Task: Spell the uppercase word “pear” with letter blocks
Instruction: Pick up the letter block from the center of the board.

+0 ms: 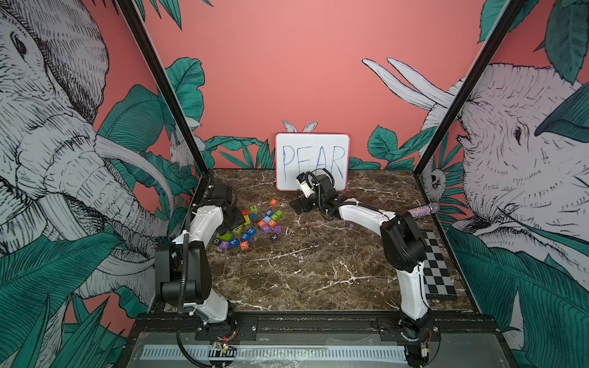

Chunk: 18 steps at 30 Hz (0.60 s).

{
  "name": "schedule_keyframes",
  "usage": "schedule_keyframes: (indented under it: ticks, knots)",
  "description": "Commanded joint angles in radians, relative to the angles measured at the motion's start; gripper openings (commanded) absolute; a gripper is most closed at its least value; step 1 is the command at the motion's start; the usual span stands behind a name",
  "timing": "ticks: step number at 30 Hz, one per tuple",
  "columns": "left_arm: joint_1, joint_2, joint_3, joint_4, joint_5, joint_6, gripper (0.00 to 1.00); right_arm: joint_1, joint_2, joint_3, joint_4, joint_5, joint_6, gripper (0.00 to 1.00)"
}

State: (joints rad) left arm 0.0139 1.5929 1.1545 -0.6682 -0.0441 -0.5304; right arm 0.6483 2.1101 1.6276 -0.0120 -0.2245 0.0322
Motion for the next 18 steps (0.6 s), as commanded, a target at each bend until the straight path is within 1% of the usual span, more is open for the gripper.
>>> schedule_keyframes:
  ticks: [1, 4, 7, 9, 12, 13, 16, 18]
  knots:
    - [0.004, 0.051, 0.083, -0.033, -0.031, 0.020, 0.68, 0.007, 0.035, 0.067, -0.043, -0.009, -0.045, 0.99]
    - [0.014, 0.131, 0.169, -0.041, -0.071, 0.043, 0.68, 0.007, 0.045, 0.086, -0.049, -0.012, -0.045, 0.99]
    - [0.046, 0.220, 0.249, -0.045, -0.105, 0.083, 0.68, 0.007, 0.047, 0.083, -0.044, -0.020, -0.033, 0.99]
    - [0.069, 0.274, 0.285, -0.022, -0.107, 0.155, 0.67, 0.007, 0.047, 0.078, -0.038, -0.022, -0.026, 0.99]
    - [0.077, 0.326, 0.297, 0.054, -0.151, 0.288, 0.66, 0.007, 0.044, 0.069, -0.021, -0.035, -0.010, 0.99]
    - [0.082, 0.335, 0.297, 0.078, -0.139, 0.314, 0.66, 0.007, 0.043, 0.069, -0.022, -0.041, -0.006, 0.99]
    - [0.088, 0.350, 0.290, 0.167, -0.046, 0.384, 0.67, 0.007, 0.029, 0.060, -0.014, -0.041, -0.003, 0.99]
    - [0.089, 0.374, 0.317, 0.169, -0.013, 0.409, 0.67, 0.007, 0.018, 0.048, -0.003, -0.041, -0.003, 0.99]
